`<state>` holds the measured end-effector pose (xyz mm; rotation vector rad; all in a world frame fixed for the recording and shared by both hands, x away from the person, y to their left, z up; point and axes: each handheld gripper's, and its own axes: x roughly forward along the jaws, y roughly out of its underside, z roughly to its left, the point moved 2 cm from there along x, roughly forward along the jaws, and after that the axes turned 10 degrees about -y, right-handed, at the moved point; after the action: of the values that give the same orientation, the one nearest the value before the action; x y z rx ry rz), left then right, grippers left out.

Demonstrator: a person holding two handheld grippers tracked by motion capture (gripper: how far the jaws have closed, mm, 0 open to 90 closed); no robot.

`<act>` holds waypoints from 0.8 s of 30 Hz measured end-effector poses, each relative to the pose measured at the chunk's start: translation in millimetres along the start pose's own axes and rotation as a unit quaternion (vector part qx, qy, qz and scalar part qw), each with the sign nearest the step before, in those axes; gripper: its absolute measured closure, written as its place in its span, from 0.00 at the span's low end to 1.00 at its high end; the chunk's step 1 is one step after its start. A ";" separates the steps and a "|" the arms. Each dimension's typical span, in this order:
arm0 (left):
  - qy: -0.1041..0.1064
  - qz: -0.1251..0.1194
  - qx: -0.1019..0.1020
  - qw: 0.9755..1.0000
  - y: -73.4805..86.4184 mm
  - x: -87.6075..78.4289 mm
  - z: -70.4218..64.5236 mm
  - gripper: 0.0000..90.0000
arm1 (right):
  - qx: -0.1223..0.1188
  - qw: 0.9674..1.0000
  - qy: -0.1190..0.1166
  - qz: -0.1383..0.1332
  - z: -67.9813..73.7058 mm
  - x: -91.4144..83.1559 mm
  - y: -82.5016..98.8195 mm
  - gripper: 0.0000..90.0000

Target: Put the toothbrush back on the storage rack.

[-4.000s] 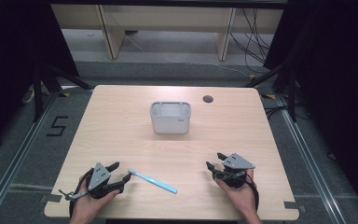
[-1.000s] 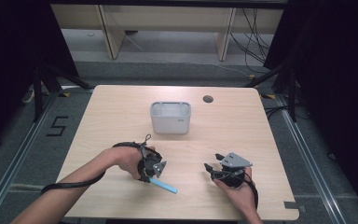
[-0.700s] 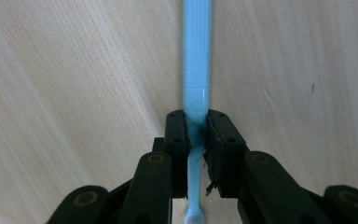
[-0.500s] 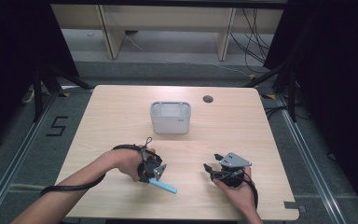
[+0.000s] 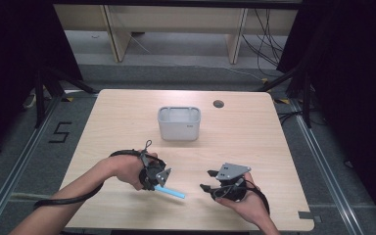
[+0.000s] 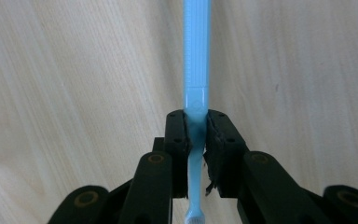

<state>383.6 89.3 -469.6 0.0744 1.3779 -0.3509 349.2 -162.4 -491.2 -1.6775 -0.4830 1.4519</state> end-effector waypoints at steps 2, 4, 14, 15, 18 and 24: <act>-0.004 -0.001 0.002 1.000 -2.2 -1.6 0.5 0.87 | 0.007 1.000 -0.016 0.006 8.2 2.9 -6.0 0.50; -0.006 -0.003 0.001 1.000 -3.8 -3.1 1.4 0.87 | -0.008 0.999 -0.040 0.003 14.6 7.1 -13.8 0.49; -0.016 -0.008 -0.003 1.000 -9.0 -5.6 4.6 0.87 | -0.027 0.996 -0.080 -0.007 27.1 25.4 -30.1 0.49; -0.016 -0.008 -0.003 1.000 -9.0 -5.6 4.6 0.87 | -0.027 0.996 -0.080 -0.007 27.1 25.4 -30.1 0.49; -0.020 -0.011 -0.009 1.000 -10.9 -5.7 6.3 0.87 | -0.030 0.996 -0.086 0.000 28.1 33.9 -29.2 0.49; -0.024 -0.018 -0.017 0.999 -13.8 -6.0 8.1 0.87 | -0.022 0.995 -0.092 0.008 27.1 41.8 -26.7 0.57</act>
<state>386.4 75.3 -460.0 0.0122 1.3392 -0.3567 340.5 -106.7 -495.0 -1.5914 -0.6079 1.6263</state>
